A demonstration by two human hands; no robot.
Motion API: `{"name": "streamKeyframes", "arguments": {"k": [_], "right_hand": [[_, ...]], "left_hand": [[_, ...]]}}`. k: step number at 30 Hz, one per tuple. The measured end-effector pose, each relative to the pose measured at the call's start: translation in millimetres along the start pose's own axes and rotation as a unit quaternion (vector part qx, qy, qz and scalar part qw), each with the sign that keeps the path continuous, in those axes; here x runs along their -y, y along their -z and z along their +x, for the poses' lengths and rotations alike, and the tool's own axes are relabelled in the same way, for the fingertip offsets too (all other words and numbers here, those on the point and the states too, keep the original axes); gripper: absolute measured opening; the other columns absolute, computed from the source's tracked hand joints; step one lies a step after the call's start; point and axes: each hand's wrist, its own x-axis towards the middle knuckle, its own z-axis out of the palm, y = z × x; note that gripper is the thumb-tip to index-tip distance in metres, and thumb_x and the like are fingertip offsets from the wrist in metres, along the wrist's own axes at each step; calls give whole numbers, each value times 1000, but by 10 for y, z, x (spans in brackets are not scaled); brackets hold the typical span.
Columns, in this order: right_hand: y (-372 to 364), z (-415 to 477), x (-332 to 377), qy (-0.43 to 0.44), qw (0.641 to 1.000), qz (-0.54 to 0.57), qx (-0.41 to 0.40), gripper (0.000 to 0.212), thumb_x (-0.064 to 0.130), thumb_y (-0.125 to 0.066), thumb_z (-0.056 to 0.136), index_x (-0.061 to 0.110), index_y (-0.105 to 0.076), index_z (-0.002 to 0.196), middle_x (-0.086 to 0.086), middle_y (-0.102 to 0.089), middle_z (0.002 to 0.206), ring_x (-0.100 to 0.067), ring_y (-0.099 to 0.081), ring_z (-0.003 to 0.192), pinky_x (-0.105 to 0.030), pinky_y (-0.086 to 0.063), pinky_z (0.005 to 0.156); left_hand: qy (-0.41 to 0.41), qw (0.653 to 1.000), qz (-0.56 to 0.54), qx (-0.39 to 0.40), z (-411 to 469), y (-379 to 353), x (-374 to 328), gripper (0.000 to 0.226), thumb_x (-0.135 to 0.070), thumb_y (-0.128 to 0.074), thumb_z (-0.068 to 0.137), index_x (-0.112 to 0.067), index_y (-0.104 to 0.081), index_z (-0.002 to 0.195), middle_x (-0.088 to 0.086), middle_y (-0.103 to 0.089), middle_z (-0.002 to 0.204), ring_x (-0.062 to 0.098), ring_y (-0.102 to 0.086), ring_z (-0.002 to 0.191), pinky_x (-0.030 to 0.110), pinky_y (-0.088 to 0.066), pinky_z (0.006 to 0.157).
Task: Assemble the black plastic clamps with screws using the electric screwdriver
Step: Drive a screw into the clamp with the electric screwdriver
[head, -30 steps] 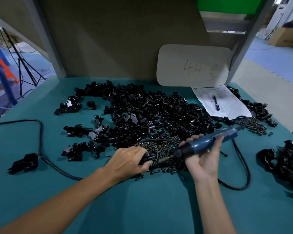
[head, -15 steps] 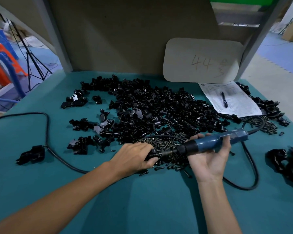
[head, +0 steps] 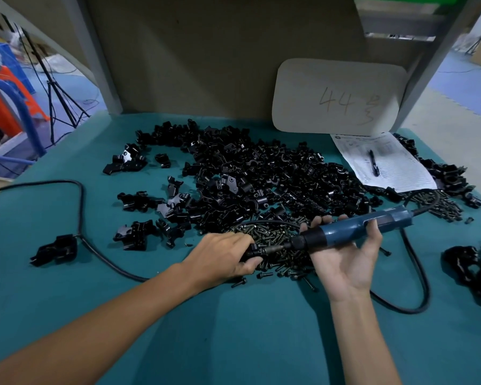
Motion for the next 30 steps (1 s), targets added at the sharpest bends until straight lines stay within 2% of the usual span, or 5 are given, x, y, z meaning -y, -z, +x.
{"name": "streamKeyframes", "arguments": {"k": [10,16,19,25,30], "right_hand": [[8,-38,-6,-16,997,37,60,42,52,-73,77,19,-65,102,-2,-64,98,-22,-61,94,-52,-42,110],[-55,-57,-35,-14,1000,22,2,42,54,-79,81,18,-66,99,-3,-62,98,-21,-61,93,-45,-36,116],[-89,-63,-59,-3,999,22,-26,36,51,-72,90,17,-64,98,-5,-63,94,-22,-65,88,-46,-48,105],[-76,-87,-67,-2,999,22,-28,32,48,-66,93,16,-62,95,-5,-63,89,-22,-67,81,-44,-58,81],[-72,-94,-77,2,999,29,-35,48,55,-80,79,16,-60,99,-4,-66,87,-21,-67,81,-46,-56,91]], "left_hand": [[33,998,-36,34,-2,-1,3,40,-51,-42,94,-14,-51,82,-5,-55,62,14,-39,51,32,-39,40],[-1,1000,8,-2,-18,-26,10,41,-55,-54,95,-15,-55,85,-8,-56,65,11,-40,52,25,-35,42],[-2,1000,18,-20,-26,-47,18,41,-54,-54,96,-14,-58,86,-6,-59,66,13,-50,53,25,-37,42],[-22,998,33,-45,-31,-50,18,40,-52,-54,95,-15,-53,80,-6,-53,60,12,-44,50,22,-26,44],[-25,999,29,-29,-43,-73,23,41,-52,-51,96,-13,-59,86,-5,-60,64,14,-52,50,26,-37,40]]}}
